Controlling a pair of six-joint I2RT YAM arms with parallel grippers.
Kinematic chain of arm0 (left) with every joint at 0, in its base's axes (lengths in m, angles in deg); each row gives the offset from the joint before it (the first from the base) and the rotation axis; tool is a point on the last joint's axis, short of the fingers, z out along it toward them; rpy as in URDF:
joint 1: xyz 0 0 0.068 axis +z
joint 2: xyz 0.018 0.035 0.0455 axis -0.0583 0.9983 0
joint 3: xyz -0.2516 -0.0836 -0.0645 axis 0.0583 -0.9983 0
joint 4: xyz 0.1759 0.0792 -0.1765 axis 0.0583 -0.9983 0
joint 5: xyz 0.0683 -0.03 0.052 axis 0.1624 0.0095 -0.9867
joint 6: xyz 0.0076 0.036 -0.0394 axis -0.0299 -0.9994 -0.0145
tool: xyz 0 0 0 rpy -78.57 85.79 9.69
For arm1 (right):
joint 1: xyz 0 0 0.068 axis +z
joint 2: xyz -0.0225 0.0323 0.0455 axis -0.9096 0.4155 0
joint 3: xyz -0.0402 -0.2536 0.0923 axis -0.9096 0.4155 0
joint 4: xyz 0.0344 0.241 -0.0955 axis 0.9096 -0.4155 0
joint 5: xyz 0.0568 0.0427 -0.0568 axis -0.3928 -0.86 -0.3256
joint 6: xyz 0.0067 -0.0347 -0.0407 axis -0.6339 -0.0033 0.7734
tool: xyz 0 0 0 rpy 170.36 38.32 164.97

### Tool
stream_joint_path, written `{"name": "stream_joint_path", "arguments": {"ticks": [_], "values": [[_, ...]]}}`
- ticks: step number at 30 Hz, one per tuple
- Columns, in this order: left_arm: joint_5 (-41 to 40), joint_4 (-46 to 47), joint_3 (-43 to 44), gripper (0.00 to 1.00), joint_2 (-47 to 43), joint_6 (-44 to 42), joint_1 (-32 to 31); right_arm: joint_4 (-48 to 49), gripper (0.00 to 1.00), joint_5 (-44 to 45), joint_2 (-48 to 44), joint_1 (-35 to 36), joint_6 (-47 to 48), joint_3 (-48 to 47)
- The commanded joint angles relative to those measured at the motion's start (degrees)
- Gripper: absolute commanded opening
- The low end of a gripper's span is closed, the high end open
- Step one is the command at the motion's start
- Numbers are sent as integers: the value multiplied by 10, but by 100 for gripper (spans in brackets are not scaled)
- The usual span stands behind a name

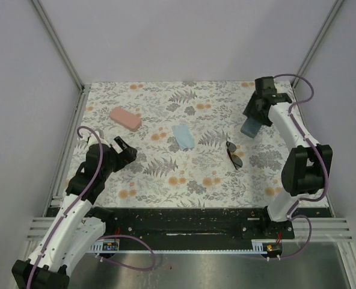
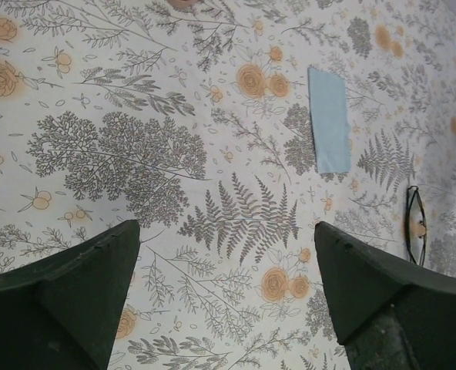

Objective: Organize the sunglasses

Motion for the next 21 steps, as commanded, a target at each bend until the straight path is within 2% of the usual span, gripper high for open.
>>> {"name": "stream_joint_path", "arguments": {"ticks": [1,4,7,8,9,16,21], "values": [[-20,6,30,99,35,12,5,14,71,-5,37,-74,-7,0],[-40,-9,47,99,65,29,9,27,72,-14,76,-107,-14,0],[-45,-4,63,99,84,29,14,33,79,-10,103,-117,-14,1],[-47,-3,68,99,92,30,16,36,86,-10,106,-118,-11,3],[-52,-3,75,99,100,35,18,35,99,-6,110,-118,-12,5],[-67,14,117,99,160,61,49,48,99,-42,70,-119,-18,32],[-54,39,150,99,237,68,76,86,99,-94,-29,-104,-26,112]]}}
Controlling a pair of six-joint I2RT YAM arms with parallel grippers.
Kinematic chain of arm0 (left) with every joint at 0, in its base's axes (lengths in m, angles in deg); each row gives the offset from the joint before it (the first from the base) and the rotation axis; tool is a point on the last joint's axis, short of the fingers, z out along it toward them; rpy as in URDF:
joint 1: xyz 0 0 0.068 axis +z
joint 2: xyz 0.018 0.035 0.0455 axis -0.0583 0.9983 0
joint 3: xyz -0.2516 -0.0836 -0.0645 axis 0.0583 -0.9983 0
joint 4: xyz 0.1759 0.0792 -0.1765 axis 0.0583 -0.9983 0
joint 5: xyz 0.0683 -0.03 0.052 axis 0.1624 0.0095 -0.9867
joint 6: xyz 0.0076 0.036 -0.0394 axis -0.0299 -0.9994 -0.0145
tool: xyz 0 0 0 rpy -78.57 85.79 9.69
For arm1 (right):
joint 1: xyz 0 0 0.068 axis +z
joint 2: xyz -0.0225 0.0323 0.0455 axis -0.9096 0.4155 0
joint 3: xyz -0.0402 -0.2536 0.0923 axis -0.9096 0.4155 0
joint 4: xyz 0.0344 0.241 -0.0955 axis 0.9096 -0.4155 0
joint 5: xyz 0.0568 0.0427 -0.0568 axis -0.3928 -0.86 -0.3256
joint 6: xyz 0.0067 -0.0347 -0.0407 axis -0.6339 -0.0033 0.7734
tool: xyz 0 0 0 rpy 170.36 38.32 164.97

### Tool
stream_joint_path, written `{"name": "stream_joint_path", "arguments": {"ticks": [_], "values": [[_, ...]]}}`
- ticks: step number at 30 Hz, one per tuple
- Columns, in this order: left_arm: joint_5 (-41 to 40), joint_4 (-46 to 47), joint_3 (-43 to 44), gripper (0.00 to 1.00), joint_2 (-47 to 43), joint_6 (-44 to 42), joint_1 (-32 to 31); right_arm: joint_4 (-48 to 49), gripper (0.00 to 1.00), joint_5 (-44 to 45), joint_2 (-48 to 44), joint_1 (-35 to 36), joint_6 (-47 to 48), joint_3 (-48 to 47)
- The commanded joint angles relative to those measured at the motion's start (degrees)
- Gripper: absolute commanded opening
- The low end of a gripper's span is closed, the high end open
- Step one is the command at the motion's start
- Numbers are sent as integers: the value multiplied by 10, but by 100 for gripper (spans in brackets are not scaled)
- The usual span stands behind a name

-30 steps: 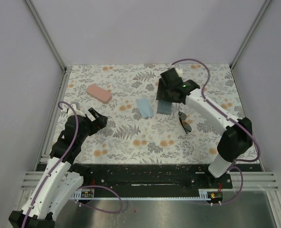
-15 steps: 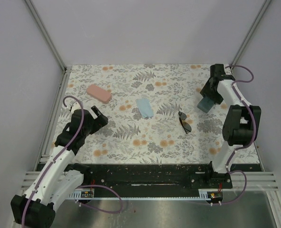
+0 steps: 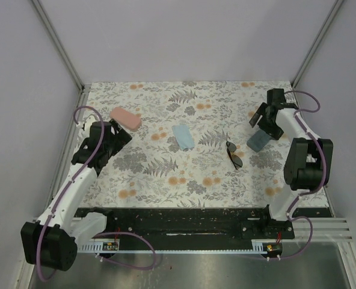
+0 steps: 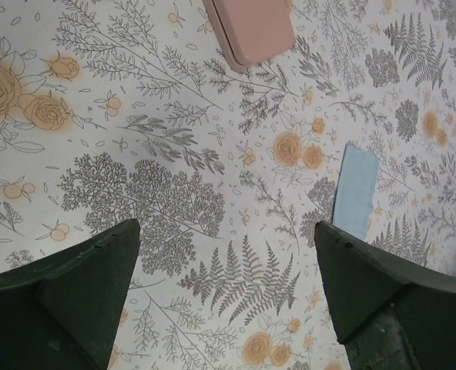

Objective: Organize the sunglasses

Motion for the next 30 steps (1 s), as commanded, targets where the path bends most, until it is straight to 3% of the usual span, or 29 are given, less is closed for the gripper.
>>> {"name": "stream_joint_path", "arguments": {"ticks": [1,7,12,30], "values": [[3,48,48,99,63,13,26,44,100,-50,-125,20,-16,63],[8,56,129,99,215,32,61,56,99,-62,-239,78,-18,149],[-26,-48,306,99,369,44,62,59,99,-67,-308,88,-33,189],[-69,-185,617,99,645,75,61,87,99,-137,-291,87,-21,205]]}}
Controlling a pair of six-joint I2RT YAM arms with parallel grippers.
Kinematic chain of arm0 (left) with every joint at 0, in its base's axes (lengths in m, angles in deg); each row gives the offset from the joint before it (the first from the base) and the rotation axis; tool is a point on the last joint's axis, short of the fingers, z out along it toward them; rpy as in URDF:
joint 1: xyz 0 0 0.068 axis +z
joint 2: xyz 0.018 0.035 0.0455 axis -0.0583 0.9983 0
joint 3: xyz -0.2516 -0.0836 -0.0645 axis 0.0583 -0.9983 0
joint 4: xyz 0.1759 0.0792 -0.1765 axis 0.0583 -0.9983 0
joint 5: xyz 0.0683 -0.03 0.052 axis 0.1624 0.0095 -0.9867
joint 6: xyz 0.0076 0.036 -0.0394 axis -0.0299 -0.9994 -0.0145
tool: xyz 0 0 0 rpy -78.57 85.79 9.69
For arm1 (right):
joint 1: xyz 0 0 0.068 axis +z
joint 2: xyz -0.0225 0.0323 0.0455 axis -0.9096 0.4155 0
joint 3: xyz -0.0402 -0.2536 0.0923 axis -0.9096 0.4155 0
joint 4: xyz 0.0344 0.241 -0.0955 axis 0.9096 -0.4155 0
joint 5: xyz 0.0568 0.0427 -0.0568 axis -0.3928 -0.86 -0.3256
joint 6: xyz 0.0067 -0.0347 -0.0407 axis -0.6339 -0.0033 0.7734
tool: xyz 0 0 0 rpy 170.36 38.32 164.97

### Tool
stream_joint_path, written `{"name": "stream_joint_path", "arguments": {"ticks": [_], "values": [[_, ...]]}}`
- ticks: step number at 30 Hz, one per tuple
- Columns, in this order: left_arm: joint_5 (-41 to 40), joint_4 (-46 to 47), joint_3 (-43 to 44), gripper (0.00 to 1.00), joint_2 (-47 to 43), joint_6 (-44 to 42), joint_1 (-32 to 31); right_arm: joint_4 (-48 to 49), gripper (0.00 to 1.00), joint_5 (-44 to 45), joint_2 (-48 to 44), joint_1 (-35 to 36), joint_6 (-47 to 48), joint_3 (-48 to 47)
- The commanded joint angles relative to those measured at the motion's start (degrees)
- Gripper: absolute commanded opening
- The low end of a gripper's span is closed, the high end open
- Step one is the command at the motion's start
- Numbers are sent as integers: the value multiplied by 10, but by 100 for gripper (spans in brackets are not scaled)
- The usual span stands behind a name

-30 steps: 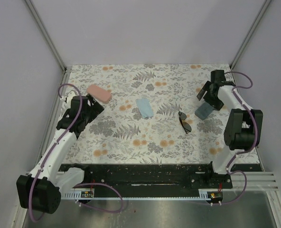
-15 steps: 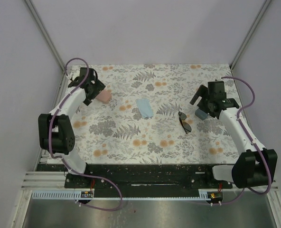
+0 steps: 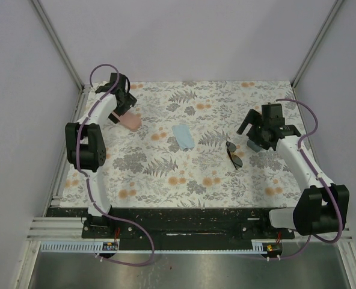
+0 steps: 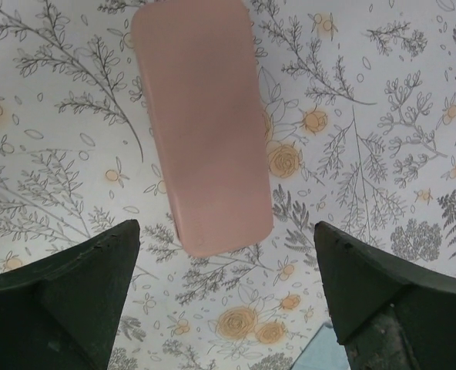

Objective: Organize the sunglasses

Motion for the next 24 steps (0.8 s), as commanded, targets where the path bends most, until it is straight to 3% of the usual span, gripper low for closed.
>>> {"name": "stream_joint_path", "arguments": {"ticks": [1,6,21,22,24], "values": [[-37,-55,93,99,54,8,-1,32,99,-19,-3,1,4,4],[-44,-83,138,99,92,17,0,35,99,-23,3,1,4,2],[-51,-70,131,99,150,49,-1,35,99,-20,-13,1,9,8],[-49,-69,133,98,152,49,0,35,99,-22,-13,2,8,9],[-29,-49,123,86,151,38,-1,36,99,-22,-13,1,8,10]]}}
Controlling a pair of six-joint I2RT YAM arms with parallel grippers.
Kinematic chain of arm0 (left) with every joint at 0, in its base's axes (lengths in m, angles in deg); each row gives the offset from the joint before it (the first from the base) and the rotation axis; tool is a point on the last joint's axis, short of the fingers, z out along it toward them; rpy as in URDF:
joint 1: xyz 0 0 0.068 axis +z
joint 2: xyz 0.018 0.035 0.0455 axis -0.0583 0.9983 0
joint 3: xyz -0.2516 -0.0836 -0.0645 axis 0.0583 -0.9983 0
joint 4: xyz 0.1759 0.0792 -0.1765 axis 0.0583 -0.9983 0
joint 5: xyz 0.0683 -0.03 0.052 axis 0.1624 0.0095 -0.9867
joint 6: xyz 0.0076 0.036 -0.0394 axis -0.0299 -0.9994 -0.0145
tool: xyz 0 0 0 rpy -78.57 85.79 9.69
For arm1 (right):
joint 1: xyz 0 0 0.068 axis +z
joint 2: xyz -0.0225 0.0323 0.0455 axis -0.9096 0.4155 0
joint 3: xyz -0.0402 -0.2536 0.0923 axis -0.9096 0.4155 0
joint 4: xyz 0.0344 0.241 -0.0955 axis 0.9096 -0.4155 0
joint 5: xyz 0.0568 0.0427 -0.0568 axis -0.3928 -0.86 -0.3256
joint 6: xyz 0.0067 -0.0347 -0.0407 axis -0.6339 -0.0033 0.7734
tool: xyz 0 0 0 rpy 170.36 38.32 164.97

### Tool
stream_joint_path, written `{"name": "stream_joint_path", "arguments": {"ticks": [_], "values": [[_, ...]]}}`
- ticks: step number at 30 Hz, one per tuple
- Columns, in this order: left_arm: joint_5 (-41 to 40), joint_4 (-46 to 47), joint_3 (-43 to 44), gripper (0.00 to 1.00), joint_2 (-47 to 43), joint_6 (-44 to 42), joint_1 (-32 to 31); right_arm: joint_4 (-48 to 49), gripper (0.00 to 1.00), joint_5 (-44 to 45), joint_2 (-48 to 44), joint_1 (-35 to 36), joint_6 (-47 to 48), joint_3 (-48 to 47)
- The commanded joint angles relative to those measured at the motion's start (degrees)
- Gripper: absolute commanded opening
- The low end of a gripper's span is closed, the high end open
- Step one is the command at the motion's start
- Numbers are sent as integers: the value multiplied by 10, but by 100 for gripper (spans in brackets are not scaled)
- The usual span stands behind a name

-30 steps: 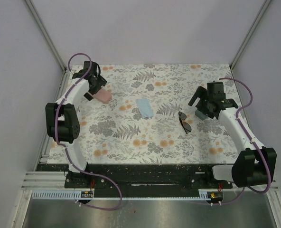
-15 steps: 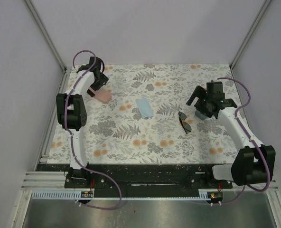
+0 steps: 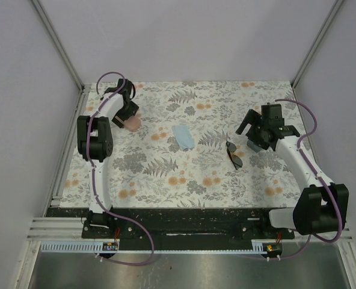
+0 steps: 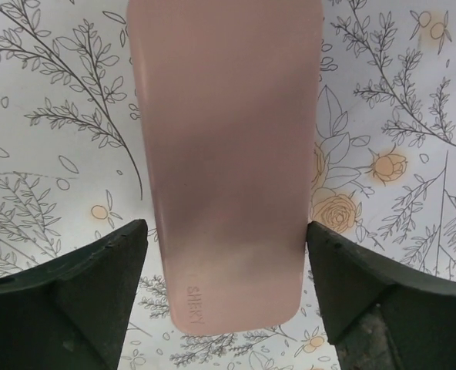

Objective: Organize the sunglasses

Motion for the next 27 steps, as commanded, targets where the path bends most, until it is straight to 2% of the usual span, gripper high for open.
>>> {"name": "stream_joint_path", "arguments": {"ticks": [1,3,5,8,9,13,18,22,27], "values": [[15,32,4,81,-2,-8,0,19,99,-7,-15,1,8,6],[19,43,-16,67,-23,-15,-3,19,99,-6,-19,1,7,6],[16,69,-51,59,-59,-25,-8,20,99,-6,-21,2,7,6],[22,101,-99,57,-120,-64,-29,19,99,-18,-20,1,8,3],[25,105,-109,54,-133,-79,-40,20,99,-26,-18,1,8,3],[14,99,-168,55,-208,-161,-98,21,99,-62,-20,1,15,6],[2,107,-306,57,-330,-231,-188,29,99,-124,-36,4,34,28],[13,99,-380,59,-394,-237,-272,24,99,-147,-36,23,41,40],[9,116,-451,62,-423,-171,-375,14,99,-109,-40,76,46,56]]}}
